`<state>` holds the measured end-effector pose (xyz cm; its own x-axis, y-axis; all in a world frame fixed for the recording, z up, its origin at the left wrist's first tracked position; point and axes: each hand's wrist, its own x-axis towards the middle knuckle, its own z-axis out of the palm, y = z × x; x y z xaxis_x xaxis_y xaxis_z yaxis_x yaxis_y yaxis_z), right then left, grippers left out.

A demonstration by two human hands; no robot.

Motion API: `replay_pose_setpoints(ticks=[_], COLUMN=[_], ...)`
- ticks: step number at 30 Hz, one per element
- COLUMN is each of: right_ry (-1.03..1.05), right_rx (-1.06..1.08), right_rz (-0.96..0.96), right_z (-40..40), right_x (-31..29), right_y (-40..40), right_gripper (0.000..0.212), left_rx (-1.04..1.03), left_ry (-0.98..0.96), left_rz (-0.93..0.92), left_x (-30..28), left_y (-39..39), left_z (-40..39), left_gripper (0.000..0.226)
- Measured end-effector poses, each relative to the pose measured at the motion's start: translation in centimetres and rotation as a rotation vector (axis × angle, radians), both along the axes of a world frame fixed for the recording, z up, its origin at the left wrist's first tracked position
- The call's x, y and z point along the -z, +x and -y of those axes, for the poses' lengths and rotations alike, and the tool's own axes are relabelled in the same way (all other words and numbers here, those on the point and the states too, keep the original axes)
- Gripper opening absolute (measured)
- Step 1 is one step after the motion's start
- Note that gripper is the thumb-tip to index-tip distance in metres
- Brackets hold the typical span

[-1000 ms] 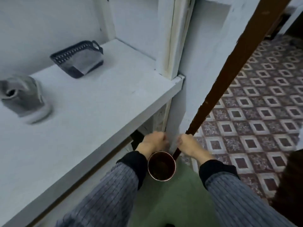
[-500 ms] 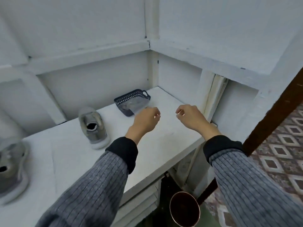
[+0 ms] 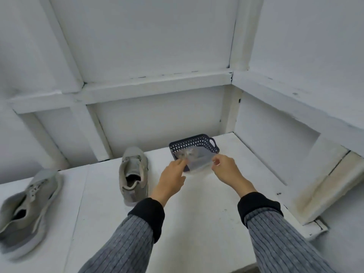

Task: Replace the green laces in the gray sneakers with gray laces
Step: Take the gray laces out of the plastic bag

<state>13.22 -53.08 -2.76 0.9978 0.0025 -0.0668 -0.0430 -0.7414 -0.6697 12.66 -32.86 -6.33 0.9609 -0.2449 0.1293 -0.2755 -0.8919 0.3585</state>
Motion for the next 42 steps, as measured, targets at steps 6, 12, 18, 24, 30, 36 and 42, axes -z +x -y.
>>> replay_pose_setpoints(ticks=[6, 12, 18, 24, 30, 36, 42], right_ry=[0.115, 0.291, 1.031, 1.151, 1.14, 1.191, 1.154], right_rx=[0.041, 0.154, 0.334, 0.212, 0.082, -0.044, -0.061], right_rz=[-0.1, -0.04, -0.103, 0.002, 0.017, -0.023, -0.091], right_z=[-0.4, -0.6, -2.1, -4.1, -6.5, -7.4, -7.9], right_x=[3.8, 3.9, -1.0, -3.6, -3.8, -3.5, -2.9], right_y=[2.8, 4.5, 7.1, 7.8, 7.1, 6.1, 6.1], right_gripper=[0.027, 0.017, 0.027, 0.01, 0.017, 0.01, 0.011], left_rx=[0.061, -0.168, -0.185, -0.078, -0.191, -0.173, -0.207], left_ry=[0.027, -0.43, -0.823, -1.009, -1.432, -1.27, -1.3], left_rz=[0.196, 0.143, 0.173, 0.068, -0.098, -0.147, -0.327], left_x=[2.9, 2.0, -2.1, -3.8, -6.9, -7.0, -5.9], left_y=[3.4, 5.1, 5.1, 4.0, 3.9, 4.0, 4.8], left_z=[1.6, 2.6, 3.7, 2.6, 1.4, -0.6, -2.1], left_gripper=[0.054, 0.016, 0.015, 0.016, 0.023, 0.015, 0.017])
